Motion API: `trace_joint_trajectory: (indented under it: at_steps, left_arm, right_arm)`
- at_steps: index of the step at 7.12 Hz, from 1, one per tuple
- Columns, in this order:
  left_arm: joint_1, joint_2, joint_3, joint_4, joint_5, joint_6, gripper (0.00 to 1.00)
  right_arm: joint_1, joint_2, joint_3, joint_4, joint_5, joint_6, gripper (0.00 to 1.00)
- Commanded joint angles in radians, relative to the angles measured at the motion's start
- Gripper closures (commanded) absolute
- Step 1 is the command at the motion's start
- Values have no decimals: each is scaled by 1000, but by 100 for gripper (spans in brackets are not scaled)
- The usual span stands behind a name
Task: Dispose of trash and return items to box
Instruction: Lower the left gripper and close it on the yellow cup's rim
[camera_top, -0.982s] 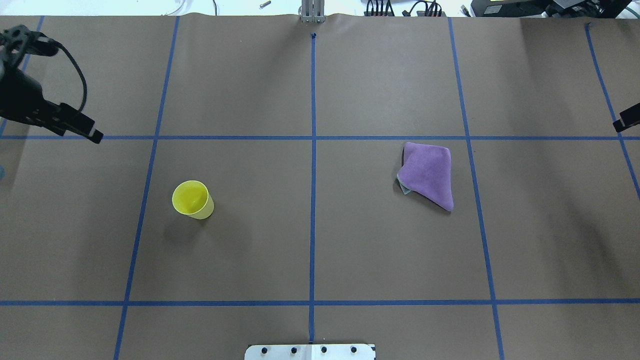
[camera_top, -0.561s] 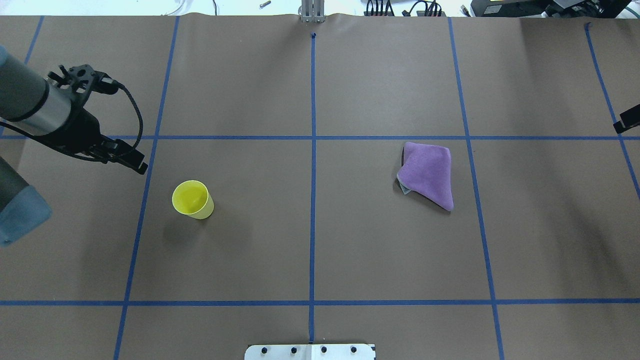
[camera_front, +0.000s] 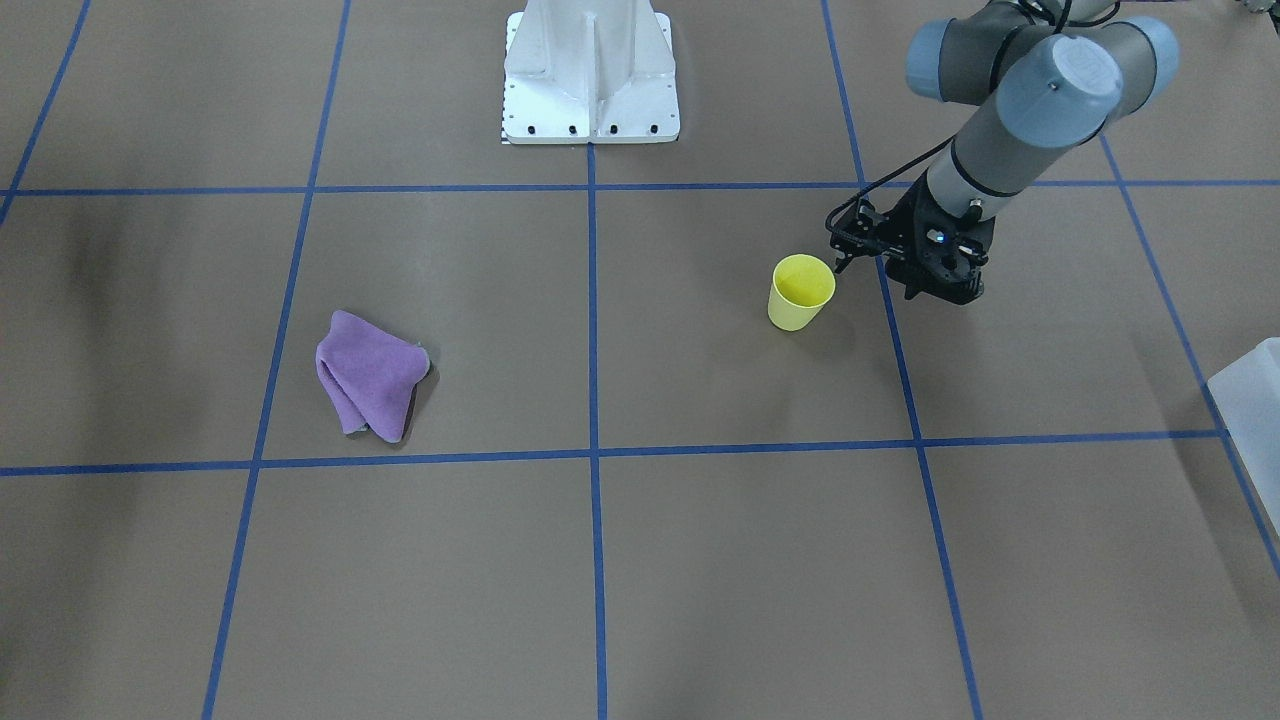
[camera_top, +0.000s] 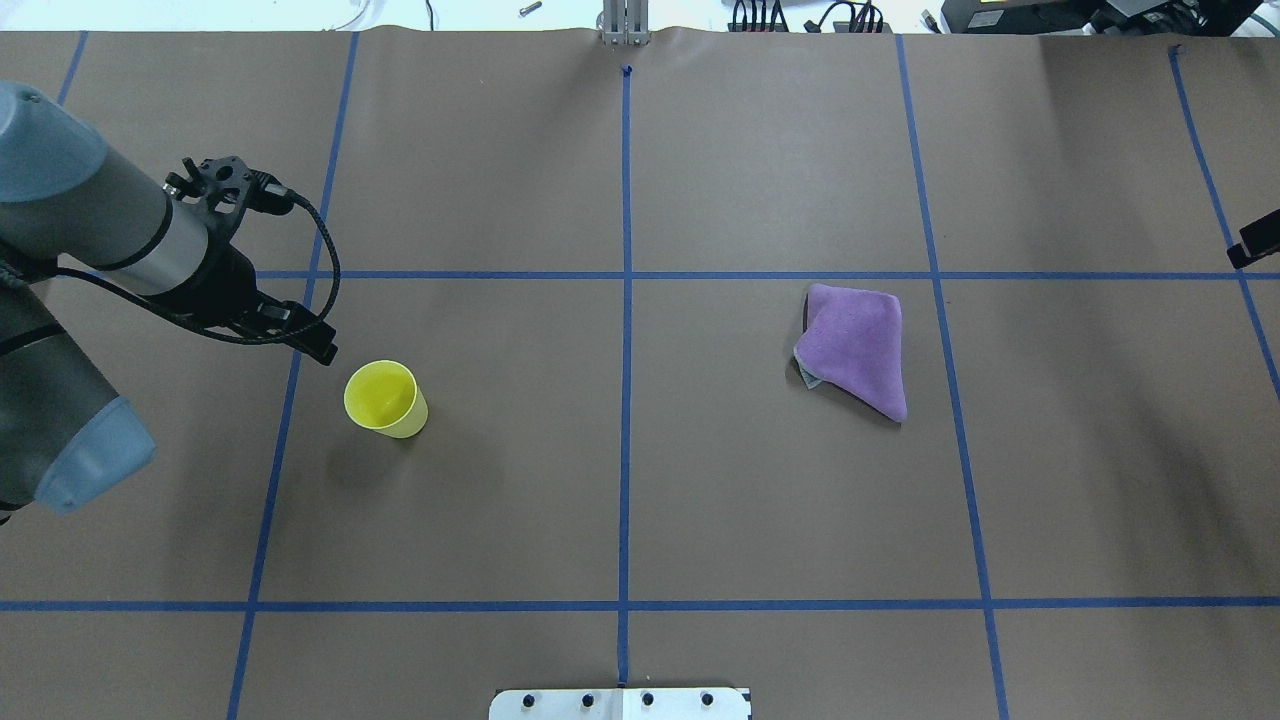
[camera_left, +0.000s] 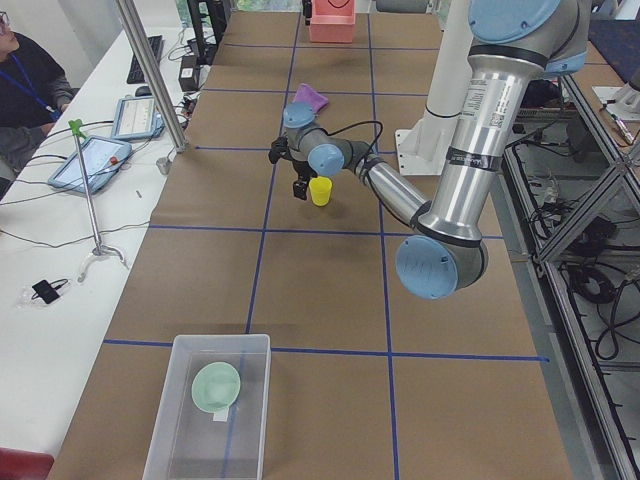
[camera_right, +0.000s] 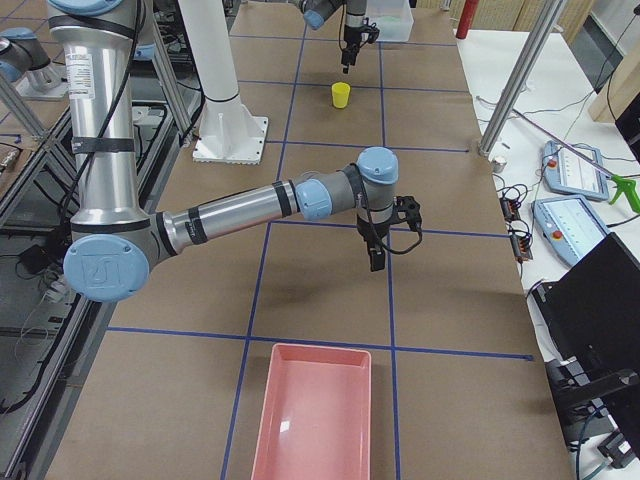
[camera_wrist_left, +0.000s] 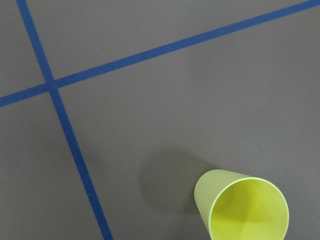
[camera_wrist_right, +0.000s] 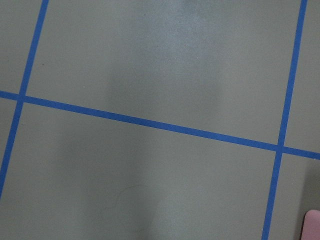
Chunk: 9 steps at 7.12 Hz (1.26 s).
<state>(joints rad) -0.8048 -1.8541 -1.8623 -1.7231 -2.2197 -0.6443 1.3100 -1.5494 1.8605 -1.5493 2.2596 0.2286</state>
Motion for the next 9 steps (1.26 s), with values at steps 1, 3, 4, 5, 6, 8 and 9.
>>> trace_joint_trajectory:
  at_steps: [1,3,4,5,6,8,9]
  left_arm:
    - [21,-13,87,-99,0,-5,18]
    - [64,-23,109,-138,-1,-73,18]
    - [93,-27,109,-138,0,-92,18]
    - [108,-27,109,-139,0,-101,36]
    - [108,-27,109,-139,0,-100,89]
    - [102,-28,104,-147,2,-110,100]
    - [54,-28,101,-139,-8,-123,100]
  right_arm:
    - [0,0,-10,0,0,0,0]
    - [-2,2,-15,2,-2,0,0]
    - [-2,3,-18,2,-2,0,0]
    - [-2,3,-18,2,-3,0,0]
    - [-3,5,-18,2,-3,0,0]
    - [-3,5,-18,2,-3,0,0]
    - [-3,5,-17,2,-3,0,0]
